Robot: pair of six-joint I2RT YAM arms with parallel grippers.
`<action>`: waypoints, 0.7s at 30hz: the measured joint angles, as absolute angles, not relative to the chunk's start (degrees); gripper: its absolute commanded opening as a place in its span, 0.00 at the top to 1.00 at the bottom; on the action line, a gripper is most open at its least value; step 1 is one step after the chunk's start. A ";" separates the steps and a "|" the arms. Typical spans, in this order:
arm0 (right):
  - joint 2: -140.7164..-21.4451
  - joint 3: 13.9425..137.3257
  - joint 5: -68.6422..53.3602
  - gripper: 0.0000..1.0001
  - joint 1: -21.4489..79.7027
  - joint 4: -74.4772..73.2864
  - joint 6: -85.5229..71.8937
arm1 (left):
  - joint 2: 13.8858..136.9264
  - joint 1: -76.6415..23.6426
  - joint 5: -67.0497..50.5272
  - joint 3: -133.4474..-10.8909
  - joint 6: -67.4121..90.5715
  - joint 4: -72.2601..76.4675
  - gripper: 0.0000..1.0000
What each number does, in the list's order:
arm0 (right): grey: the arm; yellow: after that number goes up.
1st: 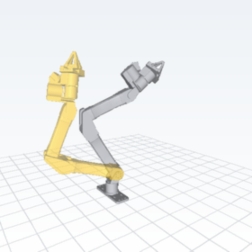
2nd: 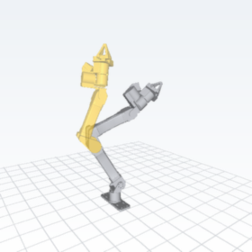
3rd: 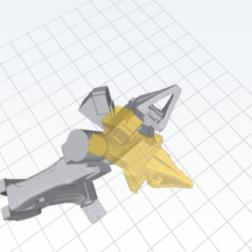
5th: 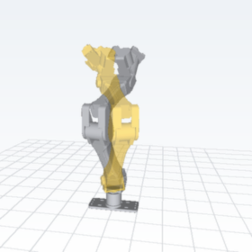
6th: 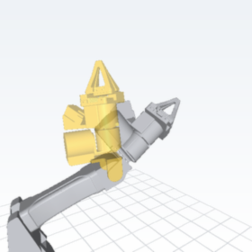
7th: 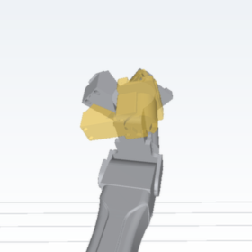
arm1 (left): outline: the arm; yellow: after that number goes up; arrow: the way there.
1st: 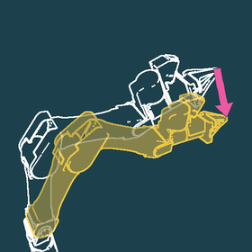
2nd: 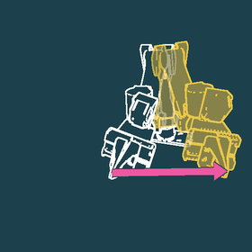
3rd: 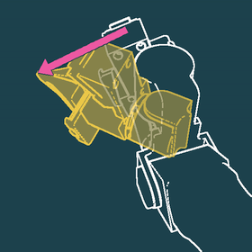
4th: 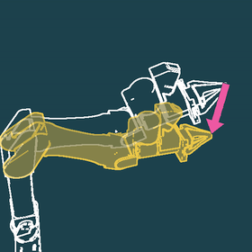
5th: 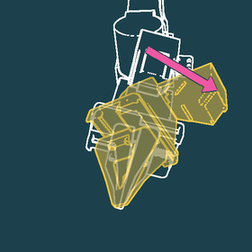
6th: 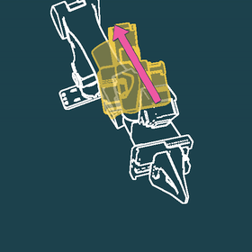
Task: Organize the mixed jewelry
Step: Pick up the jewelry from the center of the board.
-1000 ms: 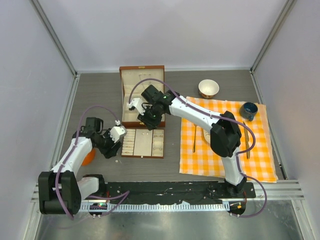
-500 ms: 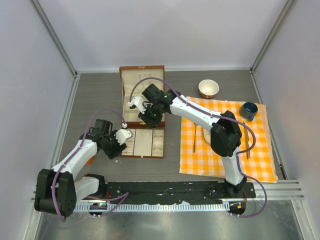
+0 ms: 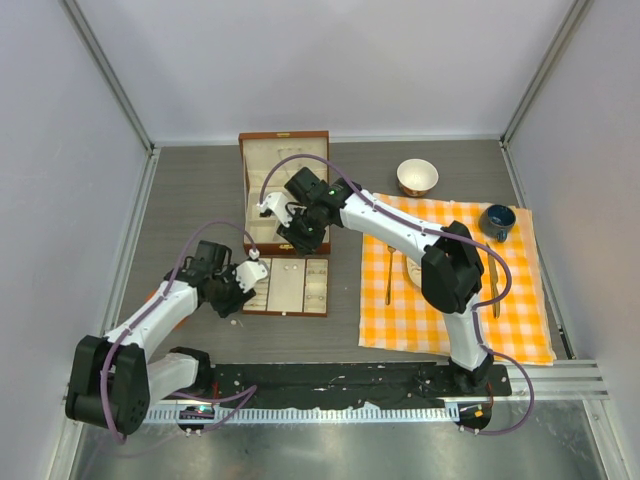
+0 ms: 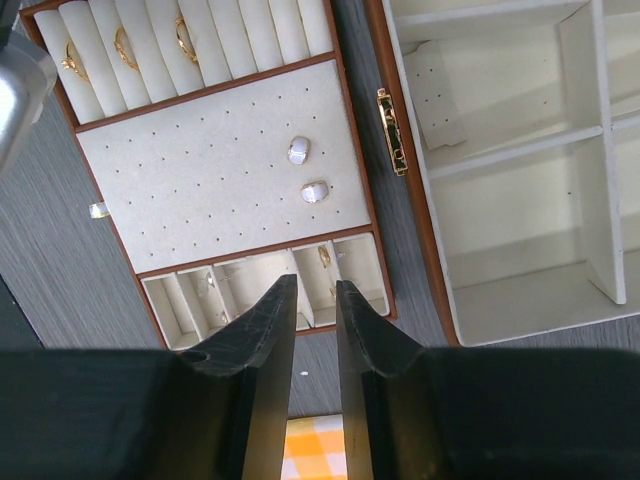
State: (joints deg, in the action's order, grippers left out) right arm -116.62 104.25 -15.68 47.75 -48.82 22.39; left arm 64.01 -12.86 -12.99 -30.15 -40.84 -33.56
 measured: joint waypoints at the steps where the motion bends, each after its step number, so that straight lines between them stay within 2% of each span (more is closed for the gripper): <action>1: -116.62 104.25 -15.68 0.72 47.75 -48.82 22.39 | 64.01 -13.17 -12.82 -30.13 -40.84 -33.47 0.53; 21: -116.62 104.25 -15.73 0.73 47.75 -48.82 22.39 | 64.23 -14.83 -10.52 -29.26 -39.81 -31.92 0.64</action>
State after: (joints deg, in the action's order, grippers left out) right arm -116.62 104.25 -15.73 47.75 -48.82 22.39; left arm 64.23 -14.83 -10.52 -29.26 -39.81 -31.92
